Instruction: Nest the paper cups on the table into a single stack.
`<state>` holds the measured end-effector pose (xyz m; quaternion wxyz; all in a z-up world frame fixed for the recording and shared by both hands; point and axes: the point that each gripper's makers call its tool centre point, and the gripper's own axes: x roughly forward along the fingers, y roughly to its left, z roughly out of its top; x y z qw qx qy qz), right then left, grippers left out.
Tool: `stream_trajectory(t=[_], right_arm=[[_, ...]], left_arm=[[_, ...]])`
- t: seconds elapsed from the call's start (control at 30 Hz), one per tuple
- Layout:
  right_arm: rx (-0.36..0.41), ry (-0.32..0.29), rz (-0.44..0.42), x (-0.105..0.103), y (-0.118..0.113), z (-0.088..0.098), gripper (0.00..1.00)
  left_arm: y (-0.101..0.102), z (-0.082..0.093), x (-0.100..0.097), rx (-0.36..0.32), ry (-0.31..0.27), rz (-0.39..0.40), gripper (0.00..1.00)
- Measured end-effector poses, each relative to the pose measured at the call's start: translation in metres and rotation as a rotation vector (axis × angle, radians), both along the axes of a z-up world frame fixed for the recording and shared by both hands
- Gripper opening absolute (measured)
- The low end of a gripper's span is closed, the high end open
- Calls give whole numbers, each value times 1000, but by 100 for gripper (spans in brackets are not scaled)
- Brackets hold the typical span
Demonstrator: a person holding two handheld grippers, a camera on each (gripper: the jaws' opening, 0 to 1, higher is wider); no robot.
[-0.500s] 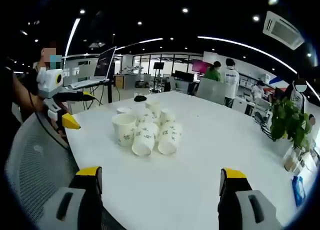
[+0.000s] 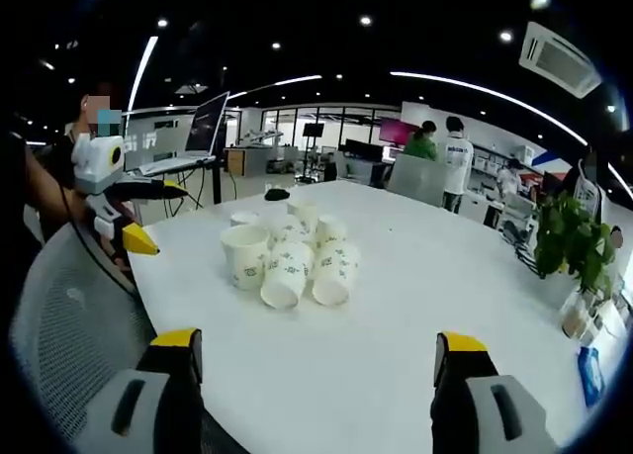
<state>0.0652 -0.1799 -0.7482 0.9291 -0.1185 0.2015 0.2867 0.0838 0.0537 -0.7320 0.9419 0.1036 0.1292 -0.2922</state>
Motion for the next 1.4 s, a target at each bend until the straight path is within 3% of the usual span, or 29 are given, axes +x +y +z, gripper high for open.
stream_trajectory(t=[1.4], right_arm=[[40,23,-46,3,-10,0,90]], left_arm=[[-2,-14,-4,48,51,-37,93]])
